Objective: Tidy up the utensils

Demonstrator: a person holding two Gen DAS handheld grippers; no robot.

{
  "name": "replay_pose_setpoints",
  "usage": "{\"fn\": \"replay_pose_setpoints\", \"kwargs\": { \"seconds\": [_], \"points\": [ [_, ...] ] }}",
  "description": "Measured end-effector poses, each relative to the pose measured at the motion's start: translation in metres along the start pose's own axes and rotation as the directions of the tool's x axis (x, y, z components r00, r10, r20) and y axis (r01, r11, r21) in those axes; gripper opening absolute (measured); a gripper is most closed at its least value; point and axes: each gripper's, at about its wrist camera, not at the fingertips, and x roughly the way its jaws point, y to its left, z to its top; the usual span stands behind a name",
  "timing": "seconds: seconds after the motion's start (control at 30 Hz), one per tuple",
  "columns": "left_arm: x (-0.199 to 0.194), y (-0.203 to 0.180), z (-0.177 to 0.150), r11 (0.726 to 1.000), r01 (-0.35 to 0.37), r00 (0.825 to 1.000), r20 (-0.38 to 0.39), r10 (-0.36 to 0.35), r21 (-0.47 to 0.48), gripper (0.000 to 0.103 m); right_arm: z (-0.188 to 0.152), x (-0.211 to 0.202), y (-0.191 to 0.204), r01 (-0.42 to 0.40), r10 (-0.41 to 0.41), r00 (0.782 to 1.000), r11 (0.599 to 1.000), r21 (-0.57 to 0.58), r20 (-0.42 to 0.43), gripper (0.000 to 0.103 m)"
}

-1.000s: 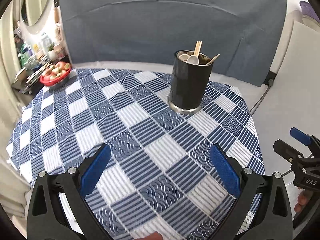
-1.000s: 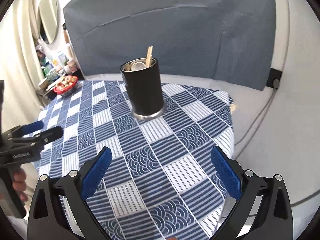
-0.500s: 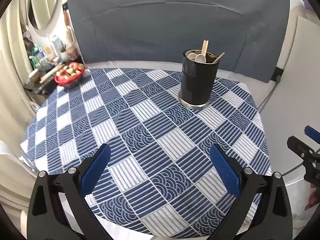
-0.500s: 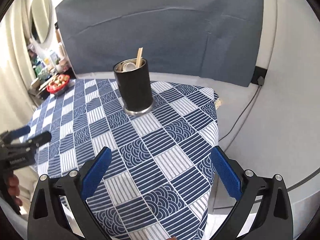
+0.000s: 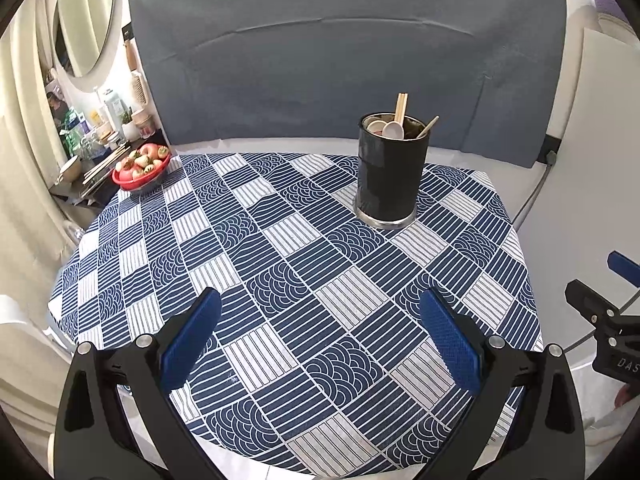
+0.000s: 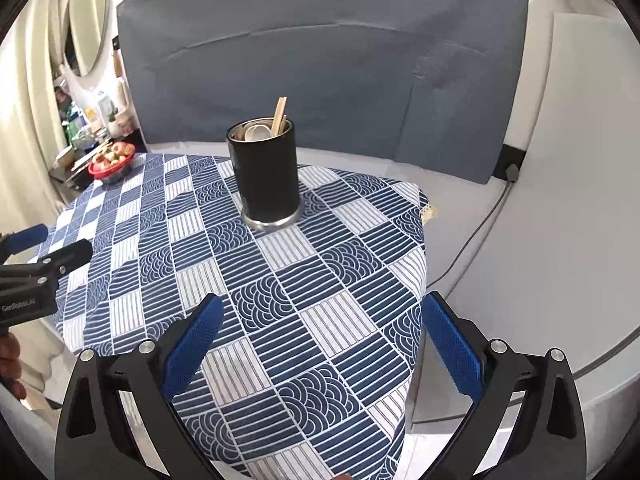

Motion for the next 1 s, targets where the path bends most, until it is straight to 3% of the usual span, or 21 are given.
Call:
{"fn": "replay_pose_setpoints", "kwargs": {
  "seconds": [0.4, 1.0],
  "points": [
    [0.0014, -0.0022, -0.0046, 0.999, 0.033, 0.999, -0.012, -0.033, 0.002, 0.097, -0.0039, -0.0015, 0.0024, -0.008, 0.008, 1.0, 1.0, -0.001, -0.001, 0.095],
    [-0.001, -0.007, -0.0061, 0.999, 0.022, 1.0, 0.011, -0.023, 0.034, 0.097, -0.0049, -0.0018, 0.0051, -0.016, 0.016, 1.0, 1.0, -0.011, 0.006, 0.095]
  ]
}}
